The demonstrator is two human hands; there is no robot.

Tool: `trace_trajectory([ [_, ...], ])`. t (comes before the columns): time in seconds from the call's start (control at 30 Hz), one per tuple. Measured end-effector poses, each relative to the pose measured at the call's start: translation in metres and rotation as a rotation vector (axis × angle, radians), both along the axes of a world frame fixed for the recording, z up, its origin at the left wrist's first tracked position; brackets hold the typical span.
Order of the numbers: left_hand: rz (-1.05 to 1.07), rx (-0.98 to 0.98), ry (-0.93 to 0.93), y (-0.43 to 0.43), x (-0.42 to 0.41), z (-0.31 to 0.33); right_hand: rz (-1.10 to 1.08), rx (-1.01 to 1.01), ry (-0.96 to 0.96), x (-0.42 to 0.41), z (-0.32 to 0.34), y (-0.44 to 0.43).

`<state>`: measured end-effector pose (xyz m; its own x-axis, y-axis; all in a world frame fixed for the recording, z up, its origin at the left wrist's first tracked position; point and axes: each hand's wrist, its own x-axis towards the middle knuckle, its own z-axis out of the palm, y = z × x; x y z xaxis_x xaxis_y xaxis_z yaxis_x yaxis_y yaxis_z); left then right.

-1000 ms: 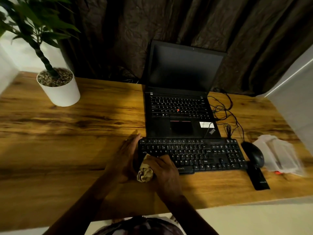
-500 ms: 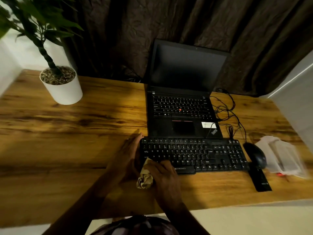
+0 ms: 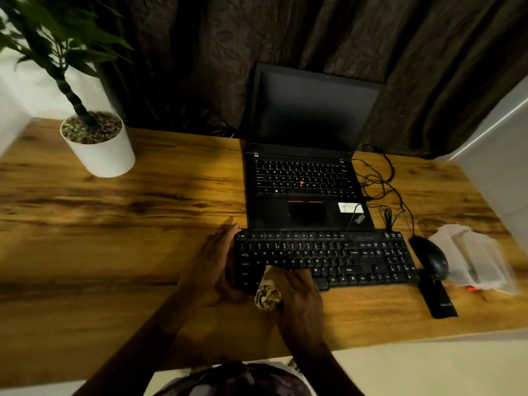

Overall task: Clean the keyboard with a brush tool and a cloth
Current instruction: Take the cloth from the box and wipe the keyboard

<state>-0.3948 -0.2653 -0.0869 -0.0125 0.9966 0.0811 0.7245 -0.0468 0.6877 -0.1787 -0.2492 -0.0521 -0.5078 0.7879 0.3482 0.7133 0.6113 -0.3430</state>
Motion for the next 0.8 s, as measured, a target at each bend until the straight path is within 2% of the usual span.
trace_trajectory([
  [0.13,0.055,0.041,0.033,0.002,-0.001,-0.013,0.086,0.009,-0.065,0.001,-0.004,-0.003],
  [0.27,0.002,-0.015,-0.001,0.001,-0.001,-0.001,-0.045,-0.041,-0.040,0.009,-0.001,0.004],
  [0.4,0.022,-0.027,-0.007,0.000,0.001,0.001,0.042,-0.038,-0.065,0.006,0.001,-0.002],
  [0.57,0.044,-0.087,-0.024,0.000,0.001,0.002,-0.098,-0.055,-0.016,0.018,-0.001,0.008],
  [0.7,0.046,-0.087,-0.009,0.001,0.001,0.002,-0.031,-0.022,-0.035,0.017,0.000,0.004],
  [0.8,0.065,-0.114,-0.023,0.000,0.002,0.004,-0.166,-0.069,-0.038,0.027,-0.002,0.013],
])
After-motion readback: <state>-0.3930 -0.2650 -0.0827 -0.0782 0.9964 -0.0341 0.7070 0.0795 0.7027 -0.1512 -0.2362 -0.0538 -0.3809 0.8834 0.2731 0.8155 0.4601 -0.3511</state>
